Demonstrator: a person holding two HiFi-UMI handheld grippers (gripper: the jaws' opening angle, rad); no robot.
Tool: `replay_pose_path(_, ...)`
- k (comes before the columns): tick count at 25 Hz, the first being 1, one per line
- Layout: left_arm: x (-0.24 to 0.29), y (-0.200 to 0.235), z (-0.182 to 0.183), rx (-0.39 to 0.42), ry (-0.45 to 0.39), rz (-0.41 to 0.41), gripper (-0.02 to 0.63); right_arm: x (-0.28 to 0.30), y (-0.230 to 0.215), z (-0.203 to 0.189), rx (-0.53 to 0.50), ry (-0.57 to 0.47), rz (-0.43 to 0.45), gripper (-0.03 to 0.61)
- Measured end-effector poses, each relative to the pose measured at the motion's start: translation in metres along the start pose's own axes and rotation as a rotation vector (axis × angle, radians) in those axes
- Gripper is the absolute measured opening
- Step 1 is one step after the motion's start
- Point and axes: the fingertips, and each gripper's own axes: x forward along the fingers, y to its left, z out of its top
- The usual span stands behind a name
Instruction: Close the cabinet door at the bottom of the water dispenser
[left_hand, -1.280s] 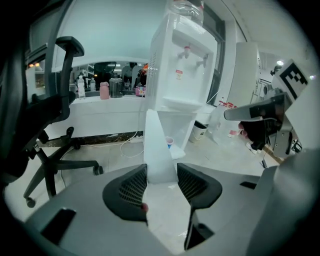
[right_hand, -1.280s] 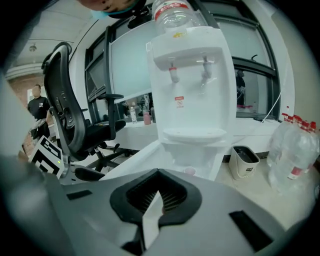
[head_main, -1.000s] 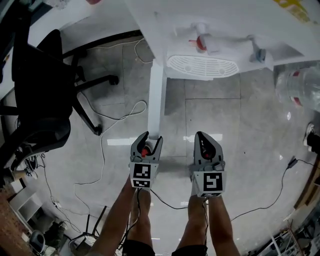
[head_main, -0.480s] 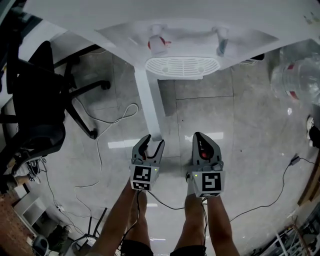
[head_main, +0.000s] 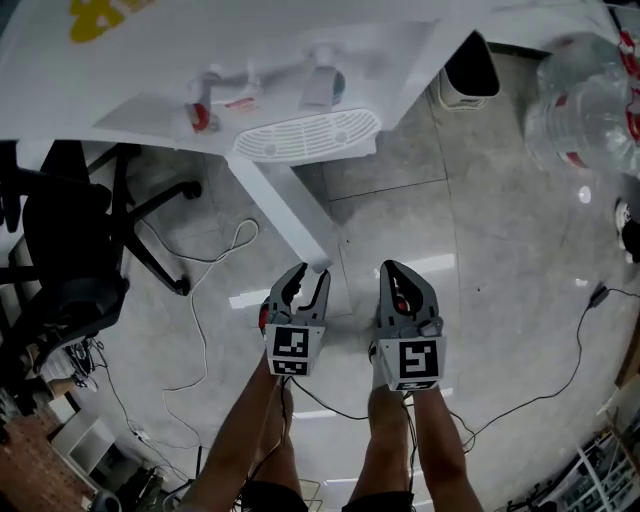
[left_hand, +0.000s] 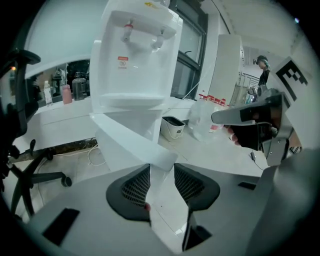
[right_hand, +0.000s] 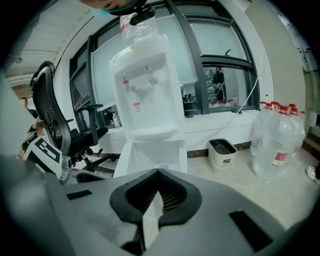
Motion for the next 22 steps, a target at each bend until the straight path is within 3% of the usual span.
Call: replay_pose_path(22, 0.068, -0.043, 0.062, 0.064, -0.024, 0.016, 0.140, 0.004, -0.082, 0.006, 0.057, -0.036, -0.046, 0.012)
